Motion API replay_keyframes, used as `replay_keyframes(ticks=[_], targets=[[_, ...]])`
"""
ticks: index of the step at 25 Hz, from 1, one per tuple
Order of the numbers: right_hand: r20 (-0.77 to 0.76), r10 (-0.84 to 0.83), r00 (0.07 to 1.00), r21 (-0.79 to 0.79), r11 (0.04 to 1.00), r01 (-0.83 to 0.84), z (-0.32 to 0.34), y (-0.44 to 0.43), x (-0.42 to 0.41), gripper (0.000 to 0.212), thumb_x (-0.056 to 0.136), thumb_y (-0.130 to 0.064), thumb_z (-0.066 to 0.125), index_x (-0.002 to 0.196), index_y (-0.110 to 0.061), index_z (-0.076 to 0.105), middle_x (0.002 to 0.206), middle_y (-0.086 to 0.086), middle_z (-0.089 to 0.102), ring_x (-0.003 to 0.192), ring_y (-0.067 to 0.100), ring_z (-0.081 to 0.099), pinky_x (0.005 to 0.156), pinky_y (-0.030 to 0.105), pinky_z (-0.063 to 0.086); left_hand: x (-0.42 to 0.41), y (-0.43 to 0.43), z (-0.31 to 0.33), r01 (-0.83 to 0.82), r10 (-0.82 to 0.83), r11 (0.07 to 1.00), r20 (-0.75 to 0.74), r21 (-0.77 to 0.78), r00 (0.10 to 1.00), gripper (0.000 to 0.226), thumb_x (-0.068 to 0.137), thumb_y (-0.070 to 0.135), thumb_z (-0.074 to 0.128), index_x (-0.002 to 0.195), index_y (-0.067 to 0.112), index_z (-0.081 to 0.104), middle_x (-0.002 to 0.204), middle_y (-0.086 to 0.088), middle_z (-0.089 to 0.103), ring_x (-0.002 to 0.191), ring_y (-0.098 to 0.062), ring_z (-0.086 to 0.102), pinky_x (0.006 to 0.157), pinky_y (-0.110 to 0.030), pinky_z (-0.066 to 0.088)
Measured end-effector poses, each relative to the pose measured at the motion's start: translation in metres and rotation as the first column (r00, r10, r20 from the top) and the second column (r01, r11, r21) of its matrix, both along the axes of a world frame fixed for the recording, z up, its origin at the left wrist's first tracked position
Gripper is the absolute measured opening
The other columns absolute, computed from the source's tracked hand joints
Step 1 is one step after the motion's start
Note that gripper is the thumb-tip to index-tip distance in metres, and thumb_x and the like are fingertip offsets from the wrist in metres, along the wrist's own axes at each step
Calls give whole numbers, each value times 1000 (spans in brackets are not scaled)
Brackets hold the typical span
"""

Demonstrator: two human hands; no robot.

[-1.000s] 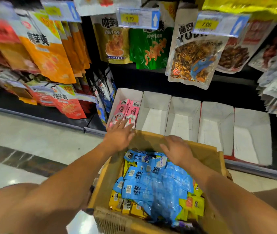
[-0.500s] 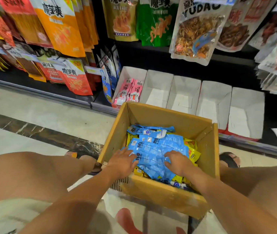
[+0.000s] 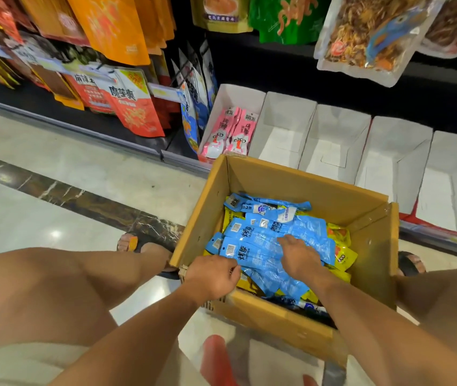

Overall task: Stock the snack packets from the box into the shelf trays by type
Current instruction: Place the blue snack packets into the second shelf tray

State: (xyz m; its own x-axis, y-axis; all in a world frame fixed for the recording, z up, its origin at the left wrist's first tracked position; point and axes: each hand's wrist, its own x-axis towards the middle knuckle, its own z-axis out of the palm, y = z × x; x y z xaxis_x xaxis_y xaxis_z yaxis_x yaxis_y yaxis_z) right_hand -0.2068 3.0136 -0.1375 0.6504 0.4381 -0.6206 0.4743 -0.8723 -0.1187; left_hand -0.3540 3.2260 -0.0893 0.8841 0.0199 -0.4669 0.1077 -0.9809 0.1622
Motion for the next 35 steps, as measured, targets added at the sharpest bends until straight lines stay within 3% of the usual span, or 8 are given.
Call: replay_keyframes(ticks=[5,7,16,22,26,30,32,35], targets=[[16,71,997,-157,985,-67,-5,8,3,83,90,-57,61,154,-17,25,149,8,39,139,32,37,109,47,38,-1,2,-6,1,0,1000,42,-24,999,43,102,51,23,99,26,58,93,2,65,88,-23,61,64,-34,38],[18,26,1000,-162,987,-22,-7,9,1,85,83,-62,65,149,-17,34,145,8,41,136,30,39,107,46,40,-2,1,-6,-2,4,999,58,-40,998,43,103,50,23,104,26,59,100,2,65,96,-23,60,66,-34,38],[-27,-260,965,95,961,261,8,-1,-8,84,71,-47,80,136,-14,38,131,6,50,122,26,49,88,38,53,0,3,-8,-19,18,995,-12,-94,1000,47,103,54,25,128,31,58,125,3,63,115,-20,56,86,-40,53],[-137,-391,910,282,865,415,28,-14,-20,87,75,-41,80,144,-12,37,140,7,47,121,26,53,84,31,46,10,4,-11,-168,153,949,-74,-266,985,53,104,57,26,122,25,64,115,-3,70,102,-24,65,87,-42,56],[-216,-441,871,350,798,490,43,-26,-31,79,78,-34,81,141,-12,39,133,5,51,99,17,52,80,28,47,28,-5,-9,-473,399,730,-255,-494,881,49,107,52,35,91,11,56,84,-14,56,77,-30,56,71,-37,44],[-250,-432,867,461,734,499,54,-33,-41,69,73,-35,84,128,-19,46,124,-1,52,110,15,54,88,31,49,50,-25,6,-753,493,225,-594,-619,636,46,102,56,51,134,23,49,131,-4,64,101,-20,66,76,-33,50],[-251,-412,876,511,712,481,58,-30,-44,63,71,-37,84,120,-24,46,118,-4,54,110,16,56,91,35,51,54,-31,8,-759,500,94,-628,-644,596,58,97,56,61,140,19,48,138,-2,62,106,-18,71,81,-36,59],[-272,-391,879,569,672,474,63,-22,-48,59,72,-37,86,114,-29,45,112,-11,54,104,10,56,89,34,52,56,-39,15,-713,530,-75,-634,-697,564,32,99,38,66,123,18,59,126,-1,69,103,-21,74,94,-48,60]])
